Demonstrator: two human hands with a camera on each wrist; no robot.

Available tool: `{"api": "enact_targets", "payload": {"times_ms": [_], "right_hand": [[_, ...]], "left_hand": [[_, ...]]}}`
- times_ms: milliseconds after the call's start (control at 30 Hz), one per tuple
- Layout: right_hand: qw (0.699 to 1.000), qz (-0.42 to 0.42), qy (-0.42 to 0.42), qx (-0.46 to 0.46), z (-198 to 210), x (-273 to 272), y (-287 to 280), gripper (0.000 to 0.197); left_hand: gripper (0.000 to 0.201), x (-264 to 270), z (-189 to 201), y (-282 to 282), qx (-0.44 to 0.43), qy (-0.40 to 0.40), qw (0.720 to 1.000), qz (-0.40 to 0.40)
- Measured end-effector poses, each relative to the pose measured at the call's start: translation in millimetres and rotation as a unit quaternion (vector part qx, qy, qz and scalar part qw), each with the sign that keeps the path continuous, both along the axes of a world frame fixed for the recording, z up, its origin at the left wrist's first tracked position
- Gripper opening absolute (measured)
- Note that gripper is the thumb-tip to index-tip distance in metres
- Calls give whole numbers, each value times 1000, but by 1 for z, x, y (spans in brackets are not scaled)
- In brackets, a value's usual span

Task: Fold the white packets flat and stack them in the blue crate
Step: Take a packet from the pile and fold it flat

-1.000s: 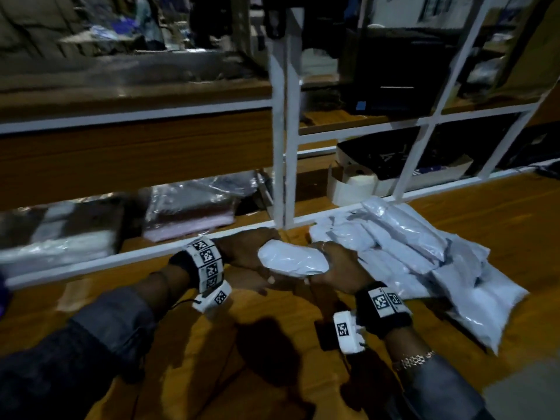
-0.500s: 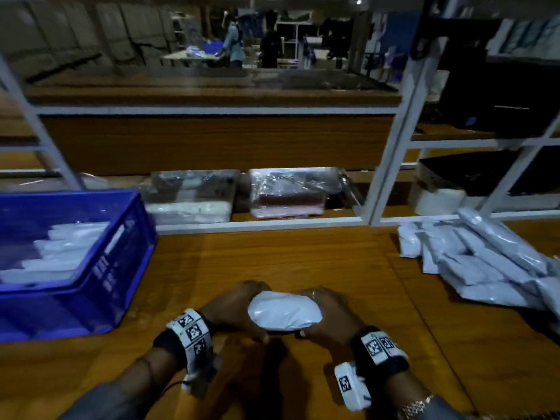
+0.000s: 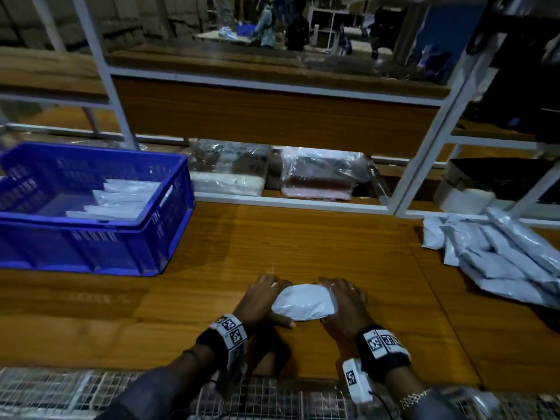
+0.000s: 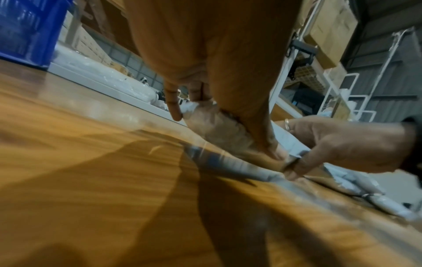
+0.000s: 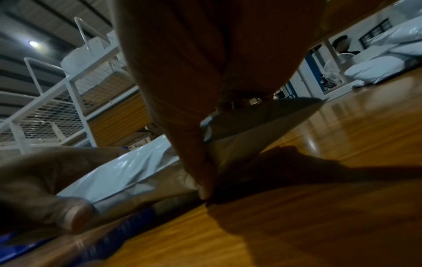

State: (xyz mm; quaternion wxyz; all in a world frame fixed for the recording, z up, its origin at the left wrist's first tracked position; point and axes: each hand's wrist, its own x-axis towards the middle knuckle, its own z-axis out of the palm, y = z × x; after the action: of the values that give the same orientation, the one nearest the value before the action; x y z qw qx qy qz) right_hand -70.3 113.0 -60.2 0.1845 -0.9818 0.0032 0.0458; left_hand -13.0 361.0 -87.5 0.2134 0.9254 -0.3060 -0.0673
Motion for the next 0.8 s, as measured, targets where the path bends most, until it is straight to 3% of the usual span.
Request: {"api": "enact_targets", "payload": {"times_ms": [100, 300, 433, 533, 600, 667, 800], "right_hand": [[1000, 4, 29, 1, -2, -8, -7, 76], [998, 45, -18, 44, -4, -22, -17, 76], [995, 79, -48, 40, -6, -12, -6, 62], [995, 82, -51, -10, -19, -1, 5, 76], [995, 82, -21, -60, -20, 5, 9, 75], [992, 81, 5, -95, -20, 10, 11, 56], [990, 69, -22, -118, -32, 17, 15, 56]], "left_hand": [[103, -5, -9, -10, 10, 9, 1000, 16], [112, -23, -5, -30, 59, -74, 991, 95], [70, -30, -5, -54, 20, -121, 982, 145], [45, -31, -16, -68, 22, -132, 980, 145], [42, -29, -22, -71, 13, -147, 978, 148], [46, -25, -30, -70, 17, -151, 977, 147], [43, -16, -48, -68, 44, -152, 978, 136]]}}
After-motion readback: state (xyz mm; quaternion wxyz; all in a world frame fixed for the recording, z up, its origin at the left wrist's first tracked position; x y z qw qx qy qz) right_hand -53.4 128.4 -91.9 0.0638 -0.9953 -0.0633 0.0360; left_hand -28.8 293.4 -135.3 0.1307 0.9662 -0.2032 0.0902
